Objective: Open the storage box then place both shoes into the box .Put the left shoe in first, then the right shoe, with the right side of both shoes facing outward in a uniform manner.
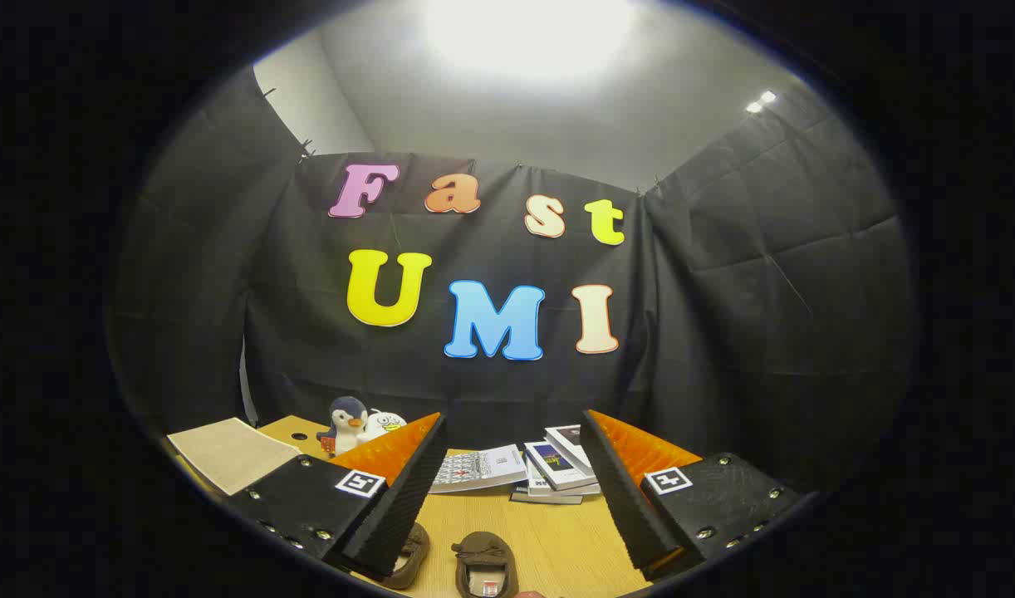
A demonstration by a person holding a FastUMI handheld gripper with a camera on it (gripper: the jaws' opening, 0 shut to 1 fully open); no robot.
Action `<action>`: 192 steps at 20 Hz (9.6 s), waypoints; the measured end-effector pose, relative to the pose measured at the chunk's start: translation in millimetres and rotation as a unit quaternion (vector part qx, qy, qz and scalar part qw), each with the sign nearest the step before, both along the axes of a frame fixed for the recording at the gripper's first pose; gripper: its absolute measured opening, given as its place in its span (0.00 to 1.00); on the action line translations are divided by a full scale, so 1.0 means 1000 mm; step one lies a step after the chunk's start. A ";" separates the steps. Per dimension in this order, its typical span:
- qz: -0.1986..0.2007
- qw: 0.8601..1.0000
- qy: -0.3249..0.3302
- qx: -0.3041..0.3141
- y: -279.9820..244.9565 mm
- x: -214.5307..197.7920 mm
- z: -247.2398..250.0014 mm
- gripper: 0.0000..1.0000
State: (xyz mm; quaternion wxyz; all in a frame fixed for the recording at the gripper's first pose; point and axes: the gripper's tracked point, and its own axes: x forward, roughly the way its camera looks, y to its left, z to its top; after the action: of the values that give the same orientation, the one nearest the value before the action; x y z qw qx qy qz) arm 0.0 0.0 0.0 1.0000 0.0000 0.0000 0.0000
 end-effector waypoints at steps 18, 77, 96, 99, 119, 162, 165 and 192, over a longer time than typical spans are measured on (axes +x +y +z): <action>0.020 1.000 0.017 0.011 0.013 -0.001 -0.016 0.98; 0.344 0.692 0.375 0.513 0.351 -0.021 -0.129 0.03; 0.426 0.712 0.346 0.438 0.467 -0.046 0.003 0.03; 0.435 0.718 0.343 0.421 0.492 -0.054 0.008 0.03; 0.409 0.869 0.194 0.198 0.421 -0.018 0.010 0.97; 0.198 0.857 0.476 -0.008 0.155 0.000 -0.340 0.93; 0.197 0.849 0.490 -0.002 0.162 -0.003 -0.346 0.72; 0.169 0.787 0.518 0.288 0.212 0.024 -0.241 0.01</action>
State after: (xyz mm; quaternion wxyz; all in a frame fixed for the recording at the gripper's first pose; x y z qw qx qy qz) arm 24.2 212.3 -241.1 0.7875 0.2882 0.5178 0.1694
